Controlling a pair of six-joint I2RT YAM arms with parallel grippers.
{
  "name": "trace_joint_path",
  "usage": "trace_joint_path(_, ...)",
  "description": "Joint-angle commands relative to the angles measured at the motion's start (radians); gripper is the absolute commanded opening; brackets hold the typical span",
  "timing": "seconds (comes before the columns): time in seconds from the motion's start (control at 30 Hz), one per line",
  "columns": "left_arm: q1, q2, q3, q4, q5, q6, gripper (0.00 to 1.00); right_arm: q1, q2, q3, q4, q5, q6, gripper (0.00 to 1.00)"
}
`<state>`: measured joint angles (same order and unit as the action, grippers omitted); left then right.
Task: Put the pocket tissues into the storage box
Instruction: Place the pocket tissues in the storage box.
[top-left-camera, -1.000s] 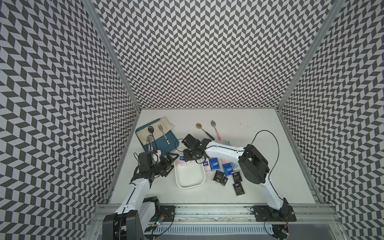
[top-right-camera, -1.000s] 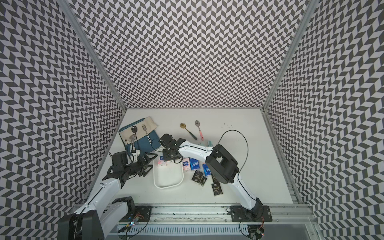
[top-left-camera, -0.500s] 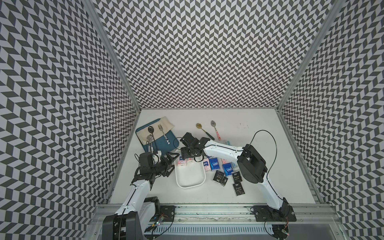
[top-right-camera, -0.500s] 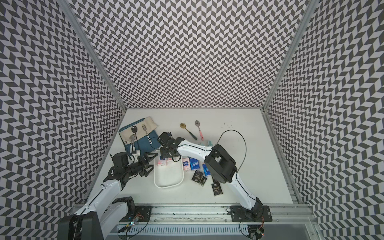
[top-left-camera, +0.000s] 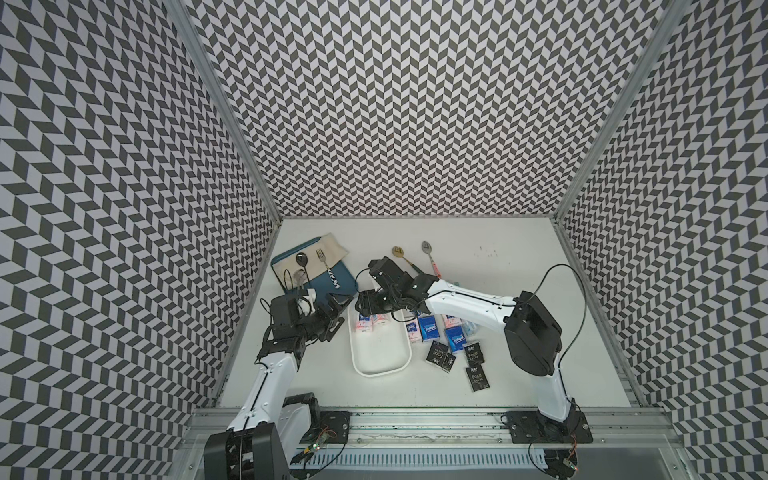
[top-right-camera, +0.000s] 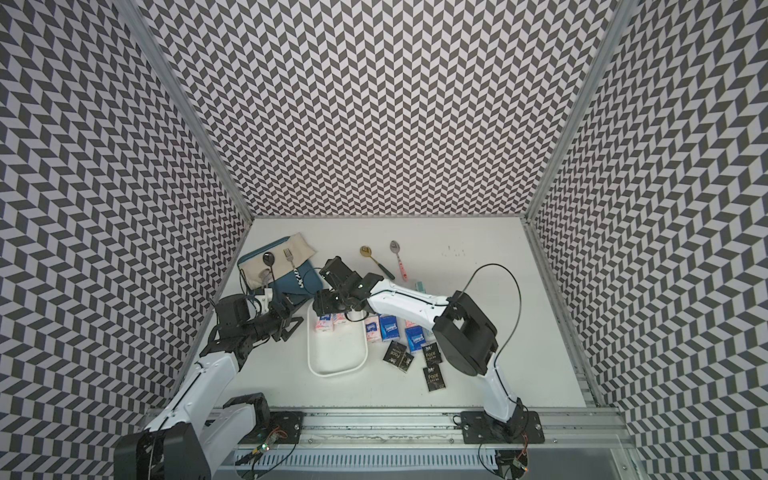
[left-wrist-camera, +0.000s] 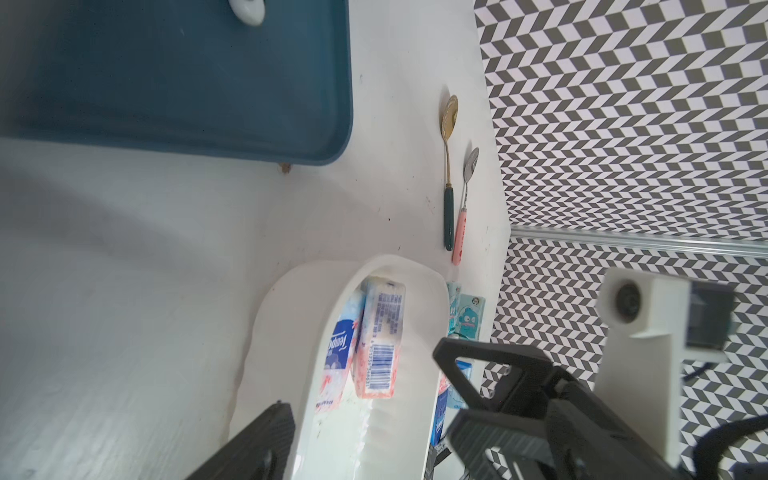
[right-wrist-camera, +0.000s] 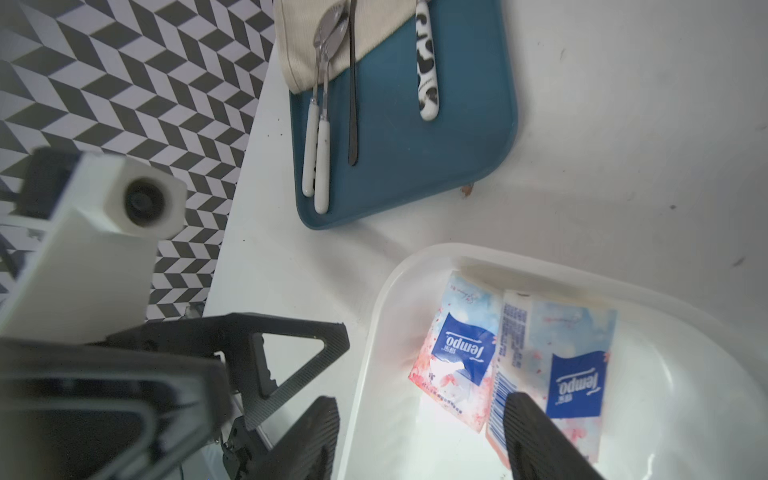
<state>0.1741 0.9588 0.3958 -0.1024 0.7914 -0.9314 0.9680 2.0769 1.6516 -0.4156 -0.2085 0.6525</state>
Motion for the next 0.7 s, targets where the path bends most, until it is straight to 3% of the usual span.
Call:
trace_joint_path(0.0, 0.012, 0.007, 0.026, -0.032, -0.008, 0.033, 1.00, -0.012, 0.049, -0.010, 0.093, -0.091, 0.029, 0.67)
trace_joint_path(0.37, 0.012, -0.005, 0.000, -0.053, -0.003, 0.044, 1.00, -0.035, 0.076, 0.019, 0.093, -0.081, 0.024, 0.68)
trace_joint_path(0.5, 0.010, -0.002, 0.000, -0.058, -0.003, 0.046, 1.00, -0.036, 0.023, 0.011, 0.120, -0.126, 0.022, 0.69)
trace_joint_path(0.67, -0.016, 0.001, -0.011, -0.042, 0.007, 0.032, 1.00, -0.051, -0.090, -0.035, 0.051, -0.071, -0.040, 0.67)
